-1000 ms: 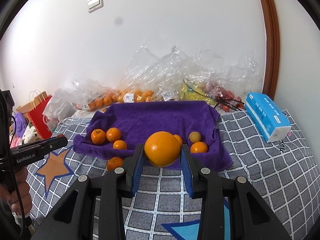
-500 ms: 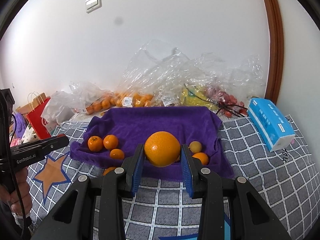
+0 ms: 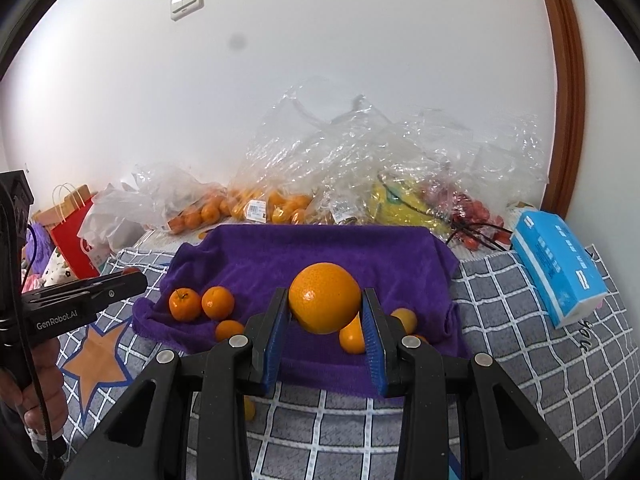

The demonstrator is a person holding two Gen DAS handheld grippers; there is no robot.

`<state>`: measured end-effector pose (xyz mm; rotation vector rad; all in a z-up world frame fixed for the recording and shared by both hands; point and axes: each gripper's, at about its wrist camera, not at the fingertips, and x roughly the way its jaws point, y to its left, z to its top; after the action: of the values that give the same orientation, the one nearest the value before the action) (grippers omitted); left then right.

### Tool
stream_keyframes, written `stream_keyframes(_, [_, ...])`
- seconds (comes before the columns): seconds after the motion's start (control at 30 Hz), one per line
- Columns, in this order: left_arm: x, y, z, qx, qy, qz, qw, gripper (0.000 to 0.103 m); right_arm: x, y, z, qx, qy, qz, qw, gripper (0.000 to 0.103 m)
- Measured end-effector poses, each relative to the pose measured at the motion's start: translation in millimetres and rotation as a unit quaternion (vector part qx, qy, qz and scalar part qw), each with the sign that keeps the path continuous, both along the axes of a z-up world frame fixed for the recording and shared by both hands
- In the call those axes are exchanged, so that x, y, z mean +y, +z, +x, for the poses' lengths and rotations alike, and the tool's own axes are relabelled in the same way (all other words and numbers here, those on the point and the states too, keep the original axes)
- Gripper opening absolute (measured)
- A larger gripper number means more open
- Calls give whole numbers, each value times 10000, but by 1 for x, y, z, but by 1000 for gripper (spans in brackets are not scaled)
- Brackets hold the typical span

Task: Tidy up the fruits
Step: 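Lower both fruits onto the purple towel and open both tools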

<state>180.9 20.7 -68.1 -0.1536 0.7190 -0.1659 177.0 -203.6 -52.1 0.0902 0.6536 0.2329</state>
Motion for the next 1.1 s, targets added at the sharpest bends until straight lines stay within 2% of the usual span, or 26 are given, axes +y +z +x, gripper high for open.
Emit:
stream_keyframes(0.27, [7, -8, 22, 101, 61, -42, 9999, 24, 10, -6, 23, 58, 96, -92, 9999, 36])
stream_keyframes(0.9, [0, -44, 54, 403, -119, -202, 9989, 24, 26, -69, 53, 888, 481, -105, 9948, 36])
stream_keyframes(1.1, [-2, -58, 59, 573, -157, -238, 9979, 24, 32, -81, 54, 998, 537, -249, 9932, 36])
